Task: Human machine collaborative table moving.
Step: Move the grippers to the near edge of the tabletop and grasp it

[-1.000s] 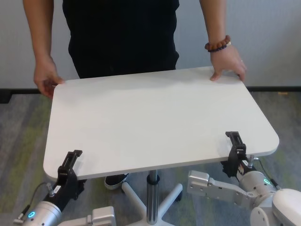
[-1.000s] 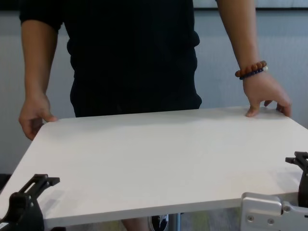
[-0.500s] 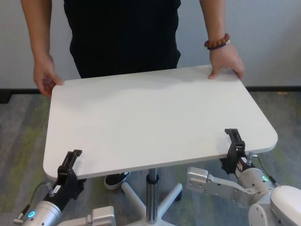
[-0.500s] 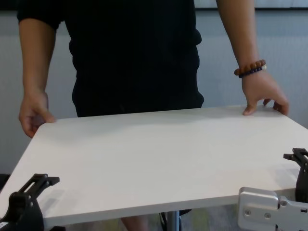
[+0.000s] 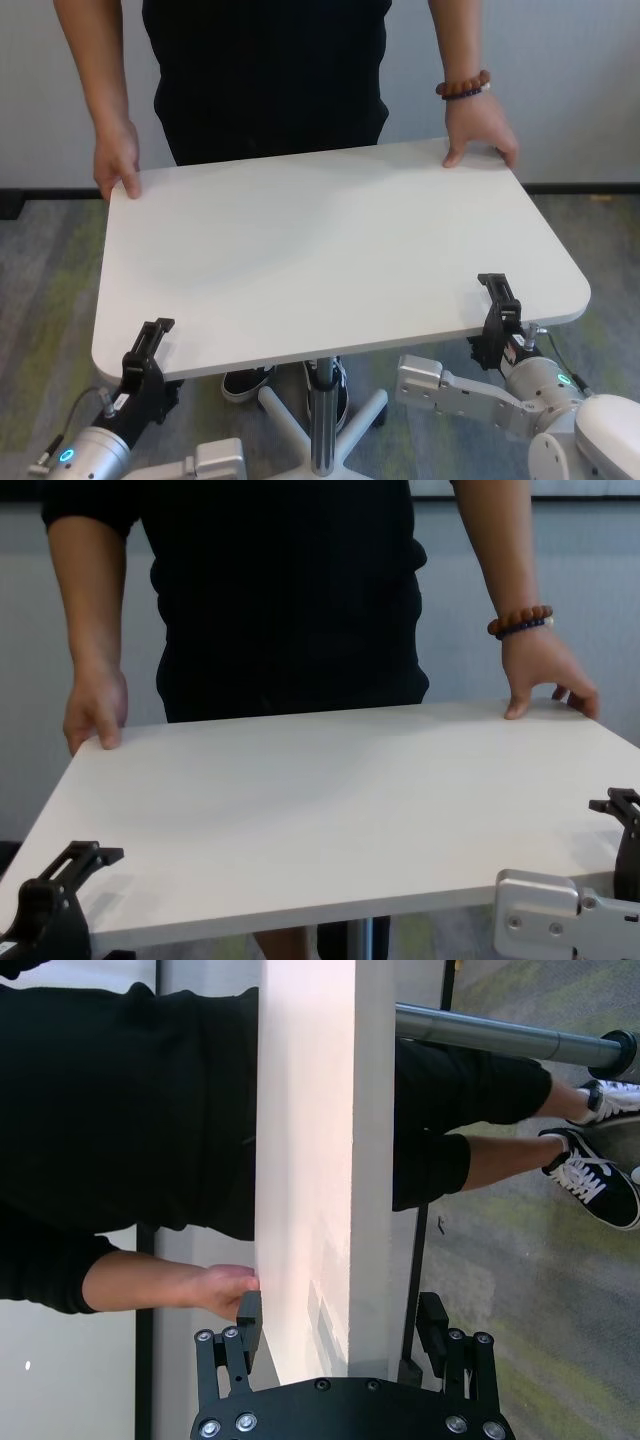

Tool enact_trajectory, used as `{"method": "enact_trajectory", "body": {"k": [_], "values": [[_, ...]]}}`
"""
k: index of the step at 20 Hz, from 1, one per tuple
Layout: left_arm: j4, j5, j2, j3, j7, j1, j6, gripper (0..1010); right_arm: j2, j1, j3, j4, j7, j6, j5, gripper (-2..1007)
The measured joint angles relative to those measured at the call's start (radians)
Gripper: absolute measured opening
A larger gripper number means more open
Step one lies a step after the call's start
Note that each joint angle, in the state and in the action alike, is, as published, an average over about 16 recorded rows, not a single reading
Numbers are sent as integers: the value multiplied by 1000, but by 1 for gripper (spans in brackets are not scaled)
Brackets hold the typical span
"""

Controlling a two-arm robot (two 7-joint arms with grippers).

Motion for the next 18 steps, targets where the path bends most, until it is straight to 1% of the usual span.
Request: {"method": "enact_trajectory", "body": {"k": [5,9,13,18], "values": [[0,0,0,0,0,0,0,966,1,0,-1,-1,0,2,0,1001],[0,1,0,0,0,0,0,912,2,0,-2,-1,1,3,0,975],[0,1,0,0,0,0,0,826,2,0,-2,-2,1,3,1,924],[0,1,0,0,0,0,1,681,3,0,-3,-2,1,4,1,819]]}}
